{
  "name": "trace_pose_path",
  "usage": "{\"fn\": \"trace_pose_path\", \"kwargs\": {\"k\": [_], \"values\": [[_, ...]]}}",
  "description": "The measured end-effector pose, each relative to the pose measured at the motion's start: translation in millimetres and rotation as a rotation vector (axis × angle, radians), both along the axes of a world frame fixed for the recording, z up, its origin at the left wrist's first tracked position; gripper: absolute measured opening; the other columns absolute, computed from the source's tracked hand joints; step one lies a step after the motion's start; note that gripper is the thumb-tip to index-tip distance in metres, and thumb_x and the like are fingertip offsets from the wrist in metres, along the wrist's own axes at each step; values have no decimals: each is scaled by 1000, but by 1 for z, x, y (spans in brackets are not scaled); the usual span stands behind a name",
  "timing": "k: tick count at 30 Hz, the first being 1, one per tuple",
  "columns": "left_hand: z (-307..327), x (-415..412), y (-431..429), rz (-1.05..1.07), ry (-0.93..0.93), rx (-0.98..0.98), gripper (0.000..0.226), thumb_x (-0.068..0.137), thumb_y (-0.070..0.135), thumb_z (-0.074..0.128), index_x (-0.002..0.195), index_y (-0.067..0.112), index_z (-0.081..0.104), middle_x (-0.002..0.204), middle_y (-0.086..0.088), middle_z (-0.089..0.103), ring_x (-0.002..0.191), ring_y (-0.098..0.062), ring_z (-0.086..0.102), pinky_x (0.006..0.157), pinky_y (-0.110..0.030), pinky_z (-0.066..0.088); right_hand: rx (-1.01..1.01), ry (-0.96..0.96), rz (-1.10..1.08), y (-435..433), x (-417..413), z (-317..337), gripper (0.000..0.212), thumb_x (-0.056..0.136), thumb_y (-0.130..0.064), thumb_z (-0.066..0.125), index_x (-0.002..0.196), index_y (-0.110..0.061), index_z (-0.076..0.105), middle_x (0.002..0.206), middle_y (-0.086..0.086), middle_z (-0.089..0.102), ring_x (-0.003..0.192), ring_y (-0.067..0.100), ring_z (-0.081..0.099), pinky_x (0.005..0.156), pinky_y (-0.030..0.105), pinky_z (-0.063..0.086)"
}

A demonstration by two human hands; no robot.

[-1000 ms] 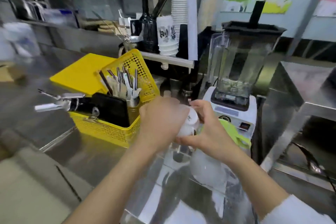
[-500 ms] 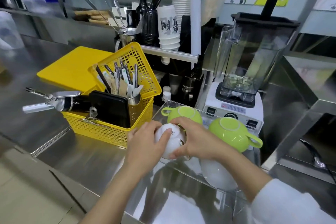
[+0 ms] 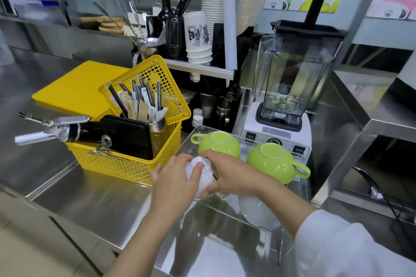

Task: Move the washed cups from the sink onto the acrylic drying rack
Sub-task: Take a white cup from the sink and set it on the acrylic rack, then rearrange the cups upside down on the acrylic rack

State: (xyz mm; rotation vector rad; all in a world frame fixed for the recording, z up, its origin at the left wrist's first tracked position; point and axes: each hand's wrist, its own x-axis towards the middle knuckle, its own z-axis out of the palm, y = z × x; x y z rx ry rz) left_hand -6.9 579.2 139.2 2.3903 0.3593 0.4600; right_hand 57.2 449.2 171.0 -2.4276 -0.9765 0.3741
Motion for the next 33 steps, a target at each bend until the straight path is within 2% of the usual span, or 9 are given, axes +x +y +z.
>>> {"fn": "trace_pose_path", "kwargs": {"k": [2, 4, 9, 14, 18, 22, 27, 30, 33], "values": [[-1, -1, 0, -9, -4, -6, 31, 91, 43, 43, 112, 24, 55, 115, 4, 59, 110, -16, 51, 105, -42, 23, -12, -49, 14, -2, -3, 3, 90, 65, -35, 79, 138, -19, 29, 134, -1, 46, 123, 19, 41, 97, 30, 39], [-2, -2, 0, -21, -13, -1, 36, 89, 47, 44, 115, 24, 54, 119, 4, 57, 114, -16, 49, 103, -40, 23, 49, -92, 0, -8, -8, 10, 92, 69, -41, 75, 142, -22, 22, 149, -3, 33, 136, 15, 29, 110, 31, 27], [1, -5, 4, -149, 32, -44, 58, 74, 58, 51, 123, 27, 47, 125, 3, 50, 121, -18, 44, 106, -41, 30, 271, -88, -153, -42, -9, 18, 69, 74, -44, 68, 134, -27, 39, 137, -8, 47, 120, 3, 43, 98, 20, 33], [-3, -1, 7, -249, 98, -58, 66, 72, 38, 73, 128, 29, 40, 130, 2, 45, 122, -19, 44, 95, -31, 34, 312, -50, -300, -78, -6, 9, 47, 77, -33, 70, 119, -21, 55, 117, -4, 58, 106, 8, 53, 90, 25, 44], [-8, -1, 4, -243, 28, -70, 63, 68, 31, 78, 122, 31, 46, 121, 3, 48, 115, -18, 47, 84, -25, 30, 357, -30, -347, -98, -12, 4, 31, 79, -25, 68, 108, -19, 60, 105, -4, 60, 95, 12, 56, 79, 7, 41], [-13, -1, 8, -279, 23, -62, 68, 64, 42, 79, 123, 31, 47, 123, 3, 49, 119, -19, 46, 92, -31, 34, 373, -75, -396, -114, -14, 2, 29, 79, -25, 68, 106, -20, 61, 105, -4, 63, 95, 9, 56, 79, 7, 40], [-2, 2, -2, -307, -103, 12, 80, 60, 70, 50, 127, 27, 45, 127, 4, 48, 122, -16, 41, 101, -35, 32, 447, -63, -428, -132, -24, -2, 25, 74, -26, 73, 89, -39, 58, 98, -13, 64, 86, 1, 57, 81, 18, 46], [6, -1, -20, -475, -116, 49, 78, 61, 68, 51, 129, 31, 42, 127, 13, 41, 121, -8, 37, 101, -31, 30, 380, -53, -401, -145, -29, -8, 32, 68, -28, 78, 97, -25, 65, 100, -2, 67, 89, 2, 57, 82, 12, 43], [8, -1, -38, -649, -104, 143, 82, 63, 69, 48, 134, 28, 38, 130, 17, 34, 123, 2, 26, 104, -19, 16, 240, -46, -299, -155, -34, -11, 46, 64, -32, 81, 106, -21, 65, 107, -4, 66, 101, 1, 55, 90, 8, 39]]}}
